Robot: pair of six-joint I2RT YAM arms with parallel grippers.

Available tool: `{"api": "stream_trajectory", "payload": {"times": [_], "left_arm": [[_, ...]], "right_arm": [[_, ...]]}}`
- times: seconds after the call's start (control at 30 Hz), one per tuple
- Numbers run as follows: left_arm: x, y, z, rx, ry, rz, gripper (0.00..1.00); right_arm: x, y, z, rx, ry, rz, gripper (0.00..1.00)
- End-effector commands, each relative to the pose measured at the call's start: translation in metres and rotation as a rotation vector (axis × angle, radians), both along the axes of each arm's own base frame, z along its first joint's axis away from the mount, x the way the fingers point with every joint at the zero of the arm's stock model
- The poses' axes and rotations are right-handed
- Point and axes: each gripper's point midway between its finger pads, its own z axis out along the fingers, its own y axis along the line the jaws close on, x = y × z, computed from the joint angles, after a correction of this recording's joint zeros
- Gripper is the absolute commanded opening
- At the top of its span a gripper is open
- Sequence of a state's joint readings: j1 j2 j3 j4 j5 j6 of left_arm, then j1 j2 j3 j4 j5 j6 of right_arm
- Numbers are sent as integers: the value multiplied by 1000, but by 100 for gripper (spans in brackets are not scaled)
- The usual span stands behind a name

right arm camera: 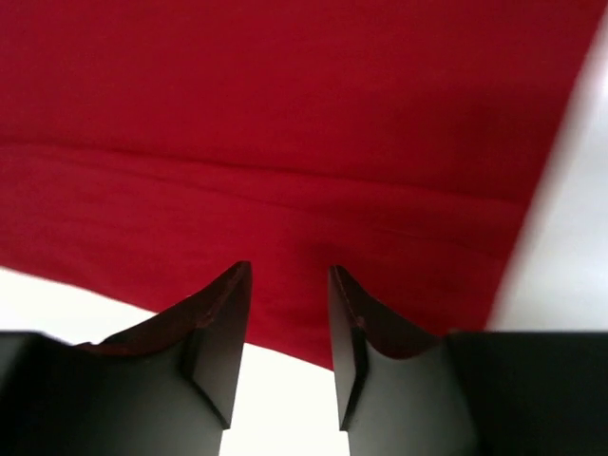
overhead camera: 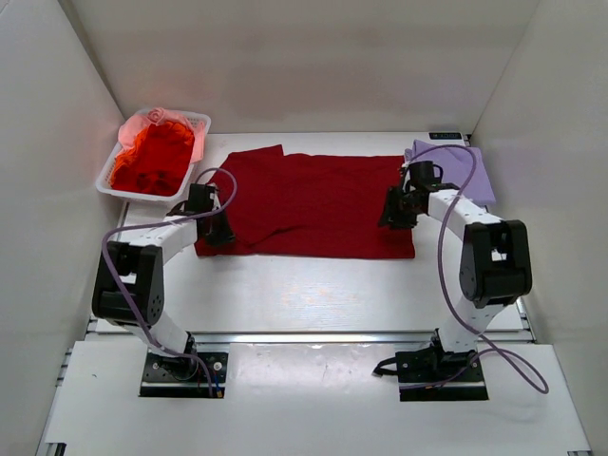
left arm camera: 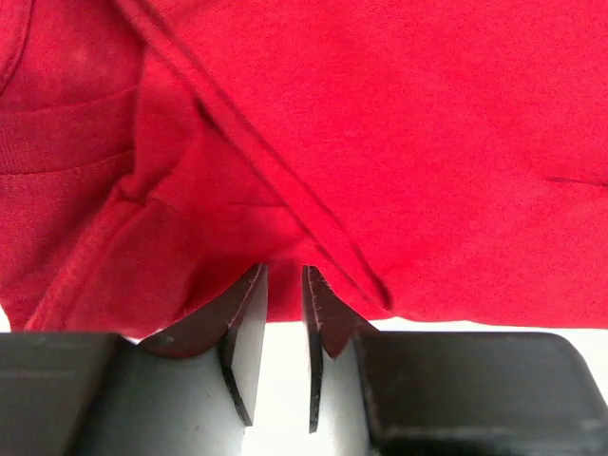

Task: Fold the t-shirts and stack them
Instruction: Fold the flattened tshirt in 1/3 of the way

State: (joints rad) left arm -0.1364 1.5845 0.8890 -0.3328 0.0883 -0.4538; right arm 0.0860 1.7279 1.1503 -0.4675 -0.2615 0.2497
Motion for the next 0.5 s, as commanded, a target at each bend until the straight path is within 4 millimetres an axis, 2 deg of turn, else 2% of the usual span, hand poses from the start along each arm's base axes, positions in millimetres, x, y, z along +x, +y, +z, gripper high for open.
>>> {"api": "stream_trajectory", "payload": {"times": [0.0,0.13,0.2,0.27,0.37,0.47], "left_arm": [[0,9,-8,69,37,26,32],[-19,2,-32,120,147,-45,27],[-33,2,-43,125,193,-48,24],[-47,1,-49,120,229,-62,21],[-68,-1,-46,126,246,-89,16],[-93,-3,-42,110,283,-124,14]], "right_arm": [[4,18,-9,63,10,7,34],[-8,21,-33,32,105,2,31],[-23,23,-46,16,166,-3,27],[-37,20,-57,-5,215,-10,27],[-75,17,-66,-37,287,-14,27],[-99,22,-63,-25,286,-19,27]]}}
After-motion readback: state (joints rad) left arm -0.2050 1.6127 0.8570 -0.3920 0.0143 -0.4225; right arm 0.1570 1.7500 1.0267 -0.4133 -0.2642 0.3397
